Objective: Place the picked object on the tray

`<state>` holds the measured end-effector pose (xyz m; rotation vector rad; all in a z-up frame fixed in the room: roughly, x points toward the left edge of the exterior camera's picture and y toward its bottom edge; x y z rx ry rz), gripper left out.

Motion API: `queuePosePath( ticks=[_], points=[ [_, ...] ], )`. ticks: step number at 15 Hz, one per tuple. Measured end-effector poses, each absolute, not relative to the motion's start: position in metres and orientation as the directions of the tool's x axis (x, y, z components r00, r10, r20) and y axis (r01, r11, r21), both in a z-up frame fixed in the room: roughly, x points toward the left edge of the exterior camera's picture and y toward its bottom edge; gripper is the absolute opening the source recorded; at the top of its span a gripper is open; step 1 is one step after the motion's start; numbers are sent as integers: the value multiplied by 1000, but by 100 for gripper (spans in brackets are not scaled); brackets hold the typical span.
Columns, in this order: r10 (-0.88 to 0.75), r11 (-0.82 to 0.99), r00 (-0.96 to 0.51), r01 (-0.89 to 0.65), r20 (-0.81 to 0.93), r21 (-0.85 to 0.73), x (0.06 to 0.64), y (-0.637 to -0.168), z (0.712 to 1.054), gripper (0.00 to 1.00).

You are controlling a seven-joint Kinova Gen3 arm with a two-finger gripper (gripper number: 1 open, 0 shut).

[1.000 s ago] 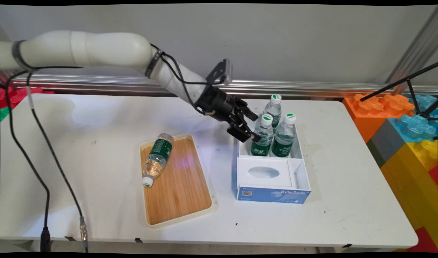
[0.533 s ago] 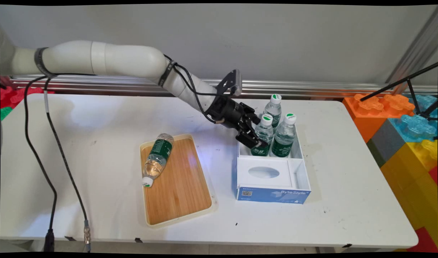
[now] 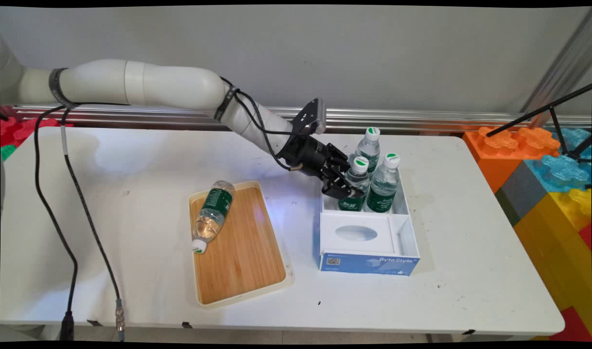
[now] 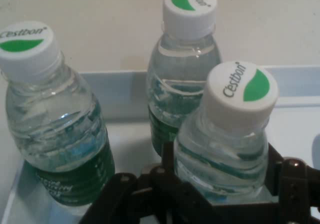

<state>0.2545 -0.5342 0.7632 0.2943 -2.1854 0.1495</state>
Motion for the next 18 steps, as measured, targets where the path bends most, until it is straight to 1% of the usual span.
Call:
queuePosePath(
  ticks=[2,4,6,10,12,16,18],
  points=[
    [-148,965,-558,-260,816,-3,257,-531,770,0],
    [-146,963,-534,-269,833,-3,259,-529,785,0],
    [-149,960,-505,-279,850,2,260,-526,805,0],
    [-169,951,-462,-307,871,22,267,-513,857,0],
    [-185,947,-466,-320,865,30,276,-500,883,0],
    [-217,938,-477,-342,852,48,300,-469,915,0],
    [-225,938,-485,-343,845,52,318,-449,924,0]
  ],
)
